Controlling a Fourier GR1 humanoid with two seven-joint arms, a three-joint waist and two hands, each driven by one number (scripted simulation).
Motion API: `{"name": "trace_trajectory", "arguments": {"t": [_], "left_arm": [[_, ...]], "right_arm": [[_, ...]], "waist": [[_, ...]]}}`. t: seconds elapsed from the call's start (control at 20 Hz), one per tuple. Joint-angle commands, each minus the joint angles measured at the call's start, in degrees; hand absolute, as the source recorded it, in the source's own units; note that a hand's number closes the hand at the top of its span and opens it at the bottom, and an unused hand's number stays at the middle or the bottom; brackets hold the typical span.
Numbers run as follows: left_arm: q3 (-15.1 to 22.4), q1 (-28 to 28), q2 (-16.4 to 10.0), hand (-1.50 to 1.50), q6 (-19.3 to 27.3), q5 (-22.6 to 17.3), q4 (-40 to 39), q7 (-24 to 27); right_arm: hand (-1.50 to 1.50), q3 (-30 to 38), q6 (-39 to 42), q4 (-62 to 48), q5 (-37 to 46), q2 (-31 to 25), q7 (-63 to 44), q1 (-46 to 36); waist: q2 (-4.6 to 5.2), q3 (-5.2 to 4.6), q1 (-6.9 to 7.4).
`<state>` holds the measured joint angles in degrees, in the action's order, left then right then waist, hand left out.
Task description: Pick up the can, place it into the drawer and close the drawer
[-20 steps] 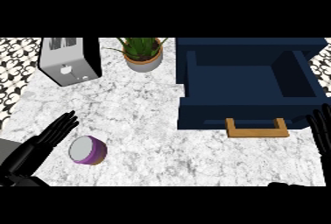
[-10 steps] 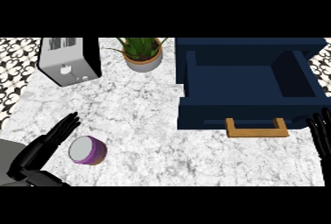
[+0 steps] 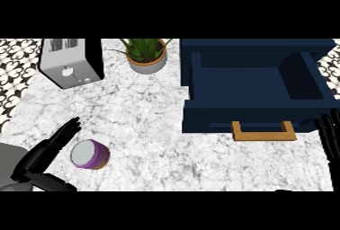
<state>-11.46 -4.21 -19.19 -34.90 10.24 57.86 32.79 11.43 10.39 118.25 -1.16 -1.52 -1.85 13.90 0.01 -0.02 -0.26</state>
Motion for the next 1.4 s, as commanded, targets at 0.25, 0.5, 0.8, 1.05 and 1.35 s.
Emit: {"name": "trace_trajectory", "arguments": {"t": [0.25, 0.5, 0.8, 1.05, 1.35], "left_arm": [[1.88, -3.03, -1.20, -1.50, -0.69, 2.14, -11.62, 9.27], [3.21, -6.28, -0.51, -1.50, 1.09, 2.44, -14.83, 11.12], [3.29, -9.35, -1.42, -1.50, 0.73, 1.43, -18.59, 9.93], [4.45, -11.74, 1.21, -1.50, 4.79, 2.71, -23.47, 12.61], [6.04, -8.34, 4.13, -1.50, 4.97, 0.10, -14.10, 5.91]], "right_arm": [[-1.50, 0.19, -1.17, -2.03, 1.58, 0.30, 0.18, -3.07], [-1.50, 0.75, -1.11, -1.09, 0.58, -0.06, -2.14, -3.57], [-1.50, 1.10, -0.29, 4.86, -1.32, -0.81, -6.85, -2.51], [-1.50, -1.61, 0.75, 2.42, -0.11, 1.42, 1.12, 3.14], [-1.50, 2.68, 1.53, 5.30, -3.27, -0.37, -4.71, 0.93]], "waist": [[0.04, -0.01, 0.06], [0.03, -0.01, 0.04], [0.03, -0.02, -0.07], [0.04, -0.02, -0.29], [-0.10, 0.03, 0.12]]}}
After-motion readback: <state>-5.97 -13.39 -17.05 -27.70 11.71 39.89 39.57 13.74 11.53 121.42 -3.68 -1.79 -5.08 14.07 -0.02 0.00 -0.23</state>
